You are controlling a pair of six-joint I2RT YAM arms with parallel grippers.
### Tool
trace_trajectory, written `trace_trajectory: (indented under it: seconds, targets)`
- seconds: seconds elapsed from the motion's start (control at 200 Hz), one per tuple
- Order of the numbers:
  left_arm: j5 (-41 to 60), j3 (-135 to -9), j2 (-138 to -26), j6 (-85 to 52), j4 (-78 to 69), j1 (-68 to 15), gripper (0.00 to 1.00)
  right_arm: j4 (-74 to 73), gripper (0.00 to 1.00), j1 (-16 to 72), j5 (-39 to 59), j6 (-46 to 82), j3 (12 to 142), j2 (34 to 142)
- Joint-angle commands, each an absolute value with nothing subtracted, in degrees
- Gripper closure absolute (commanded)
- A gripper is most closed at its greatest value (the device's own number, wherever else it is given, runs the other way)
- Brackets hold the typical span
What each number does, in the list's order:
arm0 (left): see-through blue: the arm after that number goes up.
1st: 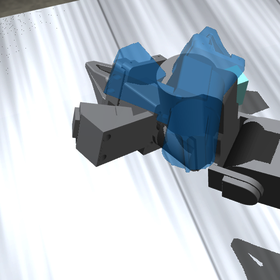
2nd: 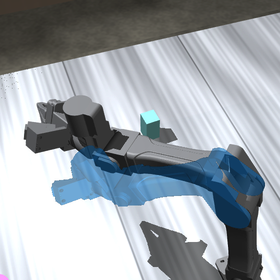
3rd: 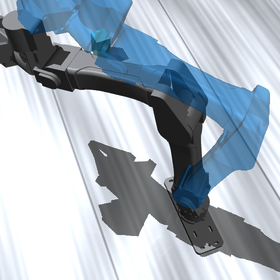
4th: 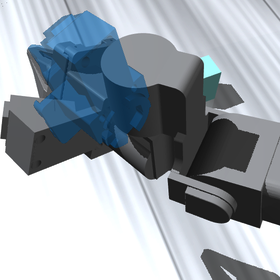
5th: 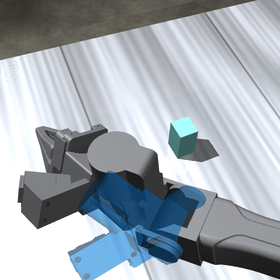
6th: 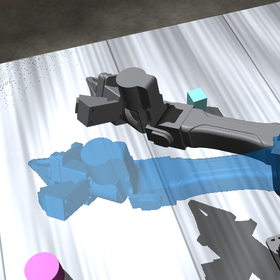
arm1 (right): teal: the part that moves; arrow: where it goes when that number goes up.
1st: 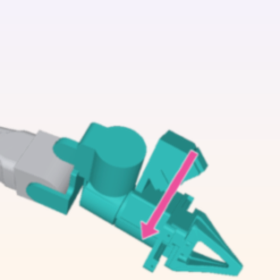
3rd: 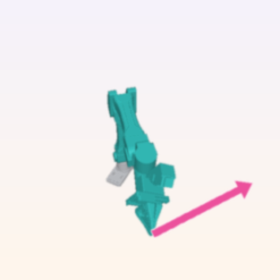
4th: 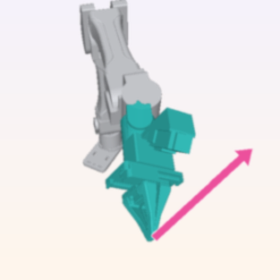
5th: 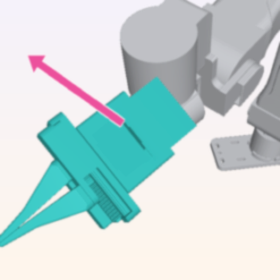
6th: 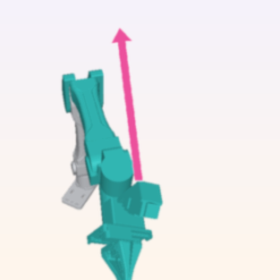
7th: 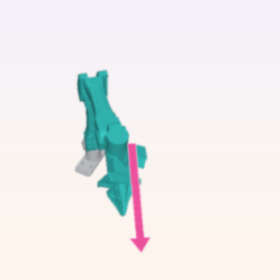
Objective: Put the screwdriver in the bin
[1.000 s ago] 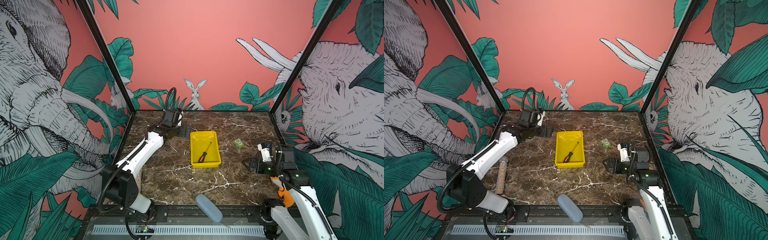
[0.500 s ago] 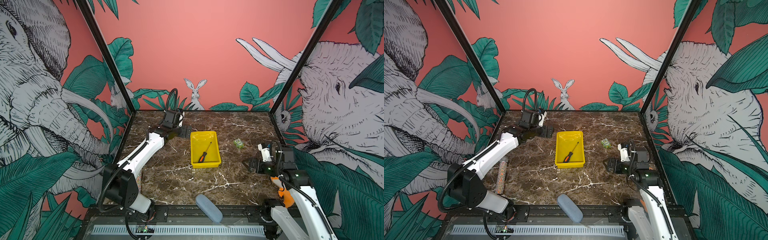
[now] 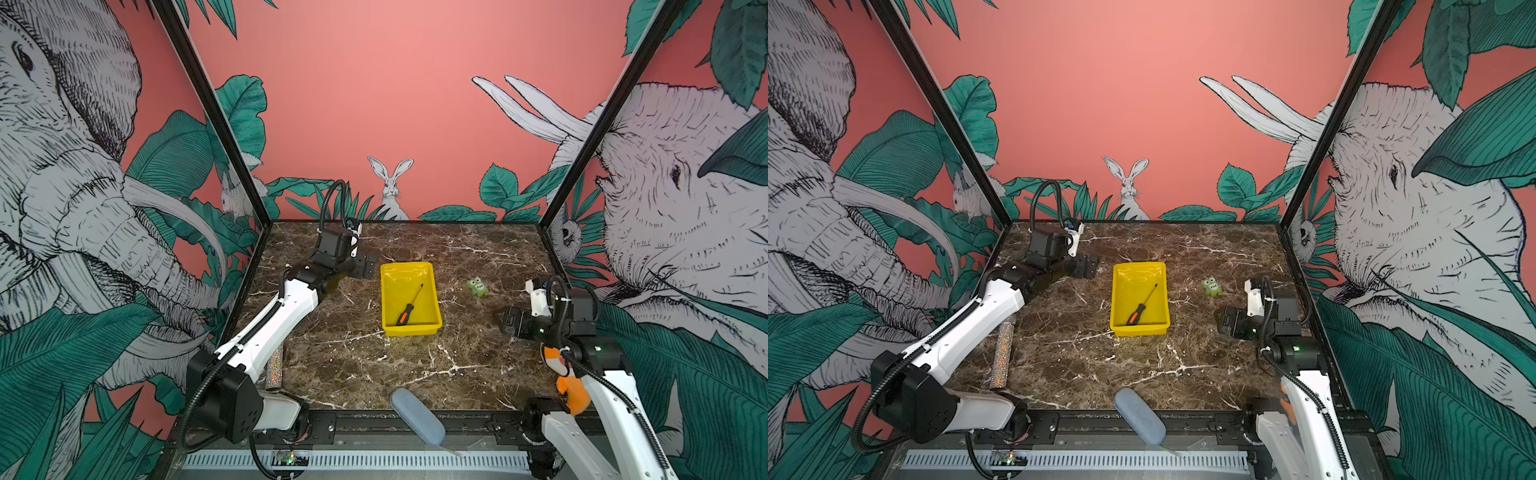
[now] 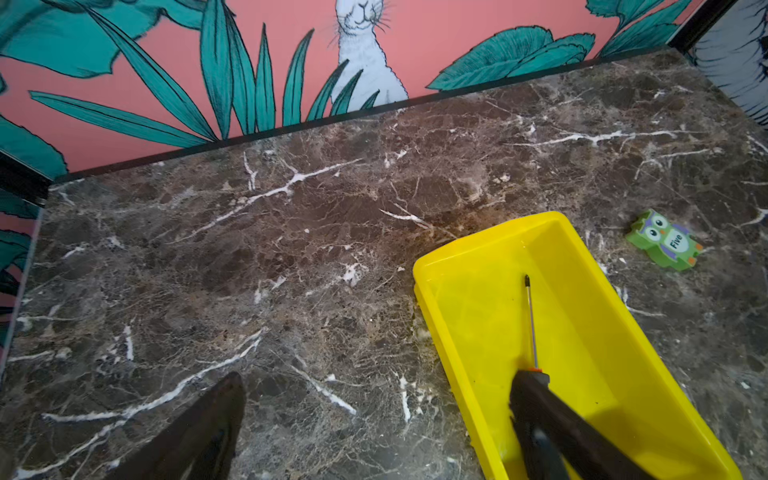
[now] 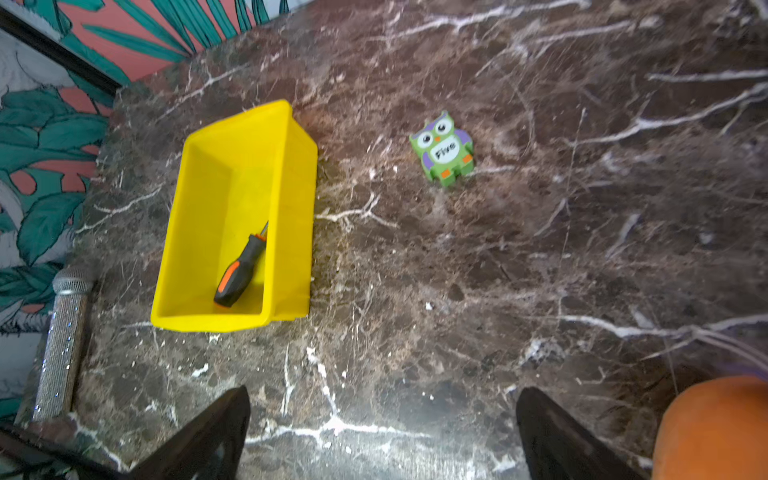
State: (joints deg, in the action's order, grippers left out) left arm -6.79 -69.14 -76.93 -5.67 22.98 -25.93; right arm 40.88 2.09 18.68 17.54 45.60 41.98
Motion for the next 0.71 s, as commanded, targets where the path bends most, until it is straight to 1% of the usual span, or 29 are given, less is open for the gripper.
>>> trace_trajectory:
  seconds: [0.0, 0.12, 0.29, 0.4, 0.495, 0.615, 0.7]
  targets:
    - [-12.6, -68.2, -72.6, -5.1, 20.3, -25.8, 0.00, 30.3, 0.01, 1.9, 14.1, 20.3, 47.1, 43.2]
    - [-16.1, -64.0, -68.4, -3.2, 17.5, -25.8, 0.00, 25.9, 0.01, 1.9, 11.5, 20.9, 48.8, 47.5]
    - [-20.5, -59.2, -65.5, 0.1, 16.3, -24.8, 0.00, 21.9, 0.01, 1.9, 11.3, 16.8, 50.4, 53.3]
    - [-14.7, -55.8, -63.7, 3.9, 14.1, -21.4, 0.00, 19.4, 0.01, 1.9, 11.2, 16.7, 49.0, 55.1]
    - [-14.0, -51.5, -61.9, 3.1, 10.3, -17.3, 0.00, 11.1, 0.01, 1.9, 11.7, 16.0, 44.3, 54.3]
    - [-2.1, -44.4, -60.4, 3.1, -0.6, -9.0, 0.00, 0.7, 0.01, 1.9, 13.1, 13.0, 38.0, 51.1]
    - [-0.9, -40.0, -60.3, -1.7, -7.6, -4.2, 0.00, -3.7, 0.01, 1.9, 8.9, 11.6, 34.5, 49.1]
